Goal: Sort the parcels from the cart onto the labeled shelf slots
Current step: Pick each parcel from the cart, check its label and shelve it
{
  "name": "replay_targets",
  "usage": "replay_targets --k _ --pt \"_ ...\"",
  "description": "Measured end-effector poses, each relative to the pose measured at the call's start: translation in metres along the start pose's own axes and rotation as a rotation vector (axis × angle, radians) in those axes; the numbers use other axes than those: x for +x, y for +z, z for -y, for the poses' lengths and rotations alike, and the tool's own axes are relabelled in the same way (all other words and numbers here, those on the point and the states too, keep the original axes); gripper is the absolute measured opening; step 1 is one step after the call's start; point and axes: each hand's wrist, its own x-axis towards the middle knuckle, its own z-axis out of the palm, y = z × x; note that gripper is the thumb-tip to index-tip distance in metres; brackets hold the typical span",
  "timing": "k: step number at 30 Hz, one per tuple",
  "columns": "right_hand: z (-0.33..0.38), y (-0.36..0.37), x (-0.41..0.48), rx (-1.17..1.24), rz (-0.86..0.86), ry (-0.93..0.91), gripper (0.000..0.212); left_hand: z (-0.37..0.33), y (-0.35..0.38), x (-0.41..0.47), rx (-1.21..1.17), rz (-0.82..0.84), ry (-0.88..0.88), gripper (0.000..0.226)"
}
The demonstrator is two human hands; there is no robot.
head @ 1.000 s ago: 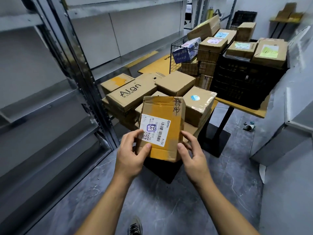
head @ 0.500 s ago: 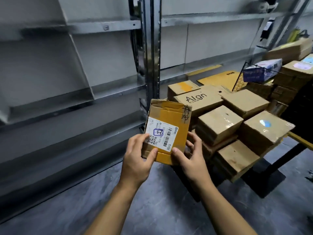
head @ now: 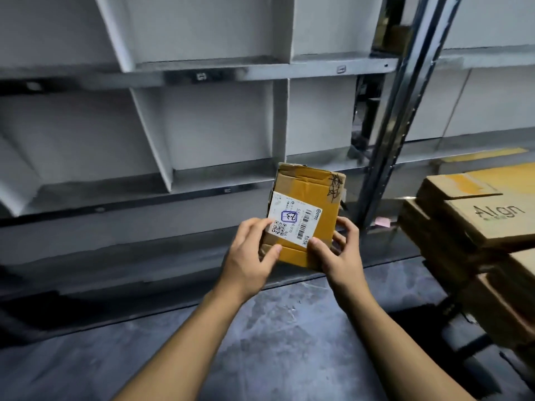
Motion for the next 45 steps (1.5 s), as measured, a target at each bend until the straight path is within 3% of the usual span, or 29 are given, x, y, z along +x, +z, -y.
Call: replay_targets --k 12,18,32,45 --pt "-0.021 0.08 0.071 -0.076 0.06 0.034 0.061 0.096 -0.081 0.039 0.48 0.174 -0.188 0.046" --pt "-0.033 0.121 0.128 -0.132 0.192 0.0 0.061 0.134 -0.101 0.087 0.633 0.234 -0.24 0.047" --pt "-0.068 0.252 0.294 -0.131 0.405 -0.055 0.063 0.229 -0.125 0.209 0.673 0.224 -0.4 0.046" --pt "-0.129 0.346 0.401 -0.158 0.368 0.031 0.069 0.321 -0.129 0.284 0.692 0.274 -0.406 0.047"
